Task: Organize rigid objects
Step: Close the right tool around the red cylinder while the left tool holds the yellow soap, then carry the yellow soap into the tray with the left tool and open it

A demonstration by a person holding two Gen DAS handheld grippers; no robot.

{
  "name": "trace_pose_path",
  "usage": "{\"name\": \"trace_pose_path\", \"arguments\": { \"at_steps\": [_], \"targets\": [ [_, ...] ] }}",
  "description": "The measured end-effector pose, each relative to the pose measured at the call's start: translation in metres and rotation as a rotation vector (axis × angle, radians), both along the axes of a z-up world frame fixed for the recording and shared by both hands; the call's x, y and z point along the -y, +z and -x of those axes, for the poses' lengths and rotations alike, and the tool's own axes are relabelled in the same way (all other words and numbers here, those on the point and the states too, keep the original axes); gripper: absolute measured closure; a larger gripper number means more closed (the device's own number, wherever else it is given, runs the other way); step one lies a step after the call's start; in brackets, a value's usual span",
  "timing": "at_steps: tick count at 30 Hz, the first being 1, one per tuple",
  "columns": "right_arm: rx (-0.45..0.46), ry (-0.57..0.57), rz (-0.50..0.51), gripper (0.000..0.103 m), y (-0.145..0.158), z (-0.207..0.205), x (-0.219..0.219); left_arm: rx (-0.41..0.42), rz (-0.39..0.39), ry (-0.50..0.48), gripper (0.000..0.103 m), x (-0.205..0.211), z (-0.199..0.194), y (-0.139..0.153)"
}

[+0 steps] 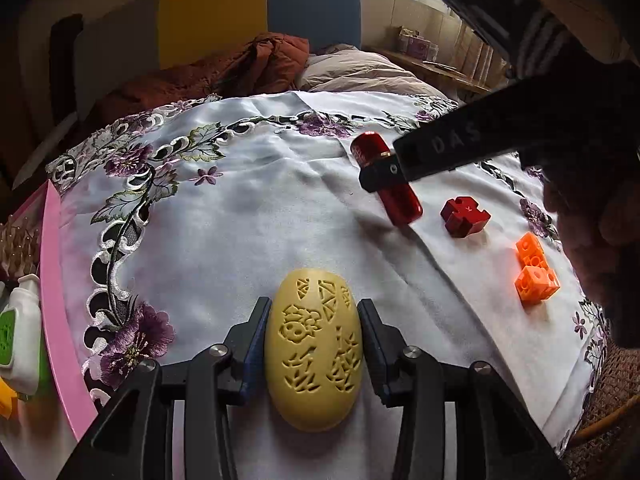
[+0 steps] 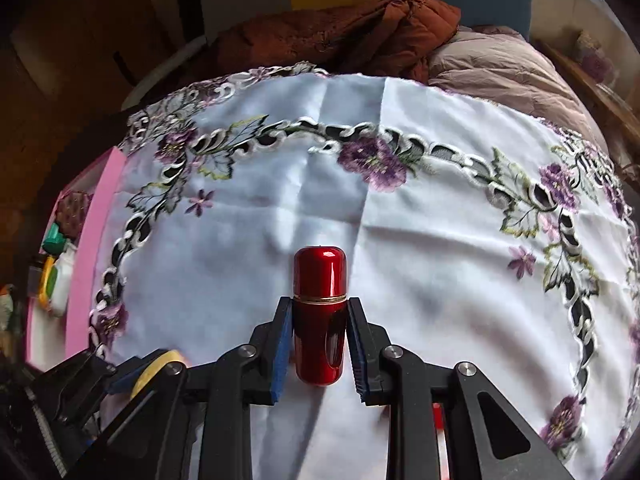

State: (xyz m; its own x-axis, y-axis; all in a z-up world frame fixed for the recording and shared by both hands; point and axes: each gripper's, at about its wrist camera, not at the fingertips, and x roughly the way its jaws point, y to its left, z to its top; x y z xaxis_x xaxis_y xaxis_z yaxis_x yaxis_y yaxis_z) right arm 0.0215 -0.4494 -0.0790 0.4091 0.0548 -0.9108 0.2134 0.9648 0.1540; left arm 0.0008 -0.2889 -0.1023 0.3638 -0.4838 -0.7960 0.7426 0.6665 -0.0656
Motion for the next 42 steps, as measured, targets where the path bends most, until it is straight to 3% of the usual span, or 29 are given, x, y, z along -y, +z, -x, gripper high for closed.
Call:
{"name": "trace_pose_path", "arguments": {
  "at_steps": [4, 8, 13, 17, 26, 42],
  "targets": [
    [-0.03, 0.004, 0.002, 0.076, -0.021, 0.011, -0.014, -0.003, -0.025, 0.009, 0.06, 0.001, 0.001, 0.004],
    [0.006, 0.0, -0.013, 0.076, -0.023, 0.016, -0.011, -0.02, -0.019, 0.029, 0.06, -0.008, 0.003, 0.016],
    [0.029, 0.015, -0.018, 0.076, -0.024, 0.019, -0.009, 0.032, 0.003, 0.042, 0.06, -0.022, 0.016, 0.044],
    [0.039, 0.043, 0.025, 0.076, -0.024, 0.019, -0.015, 0.022, 0.018, 0.069, 0.06, -0.034, 0.02, 0.057],
    [0.064, 0.092, 0.109, 0.076, -0.026, 0.017, -0.025, 0.031, 0.027, 0.116, 0.06, -0.055, 0.025, 0.07],
    [0.079, 0.099, 0.122, 0.076, -0.027, 0.017, -0.026, 0.049, 0.044, 0.185, 0.06, -0.084, 0.027, 0.083]
  ]
}}
